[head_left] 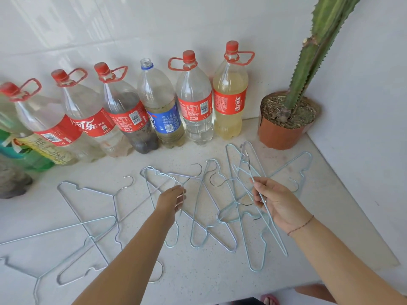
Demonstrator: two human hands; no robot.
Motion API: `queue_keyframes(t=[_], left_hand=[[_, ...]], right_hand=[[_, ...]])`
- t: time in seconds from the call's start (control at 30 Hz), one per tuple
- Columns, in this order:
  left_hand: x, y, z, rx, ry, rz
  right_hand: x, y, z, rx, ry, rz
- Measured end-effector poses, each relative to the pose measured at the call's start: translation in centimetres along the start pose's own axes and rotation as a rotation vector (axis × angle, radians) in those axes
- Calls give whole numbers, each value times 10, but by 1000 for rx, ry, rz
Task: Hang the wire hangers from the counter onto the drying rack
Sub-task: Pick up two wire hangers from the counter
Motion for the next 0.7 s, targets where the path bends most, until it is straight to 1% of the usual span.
queue_keyframes(t=[0.23, 0.47, 0.57, 0.7], left_hand=[[8, -28, -37, -76, -215, 58], [35, -84, -66, -151, -443, -17], [41, -116, -67, -175, -499, -21], [52, -168, -61, -249, -570, -92]], right_hand=[[-32, 0, -6, -14, -5, 92], [-82, -14, -4, -12, -57, 267], [-100, -27, -5, -21, -90, 350], [-121, -55, -8, -57, -119, 476]])
Point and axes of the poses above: each hand's wrist, its own y-axis towards the middle knuckle, its own x-axis out of the back of the hand, z = x × y, the point moved 9 cm from there along y, towards the middle knuckle, and after that the axes turned 8 degrees about -x, right-handed, at the moved point
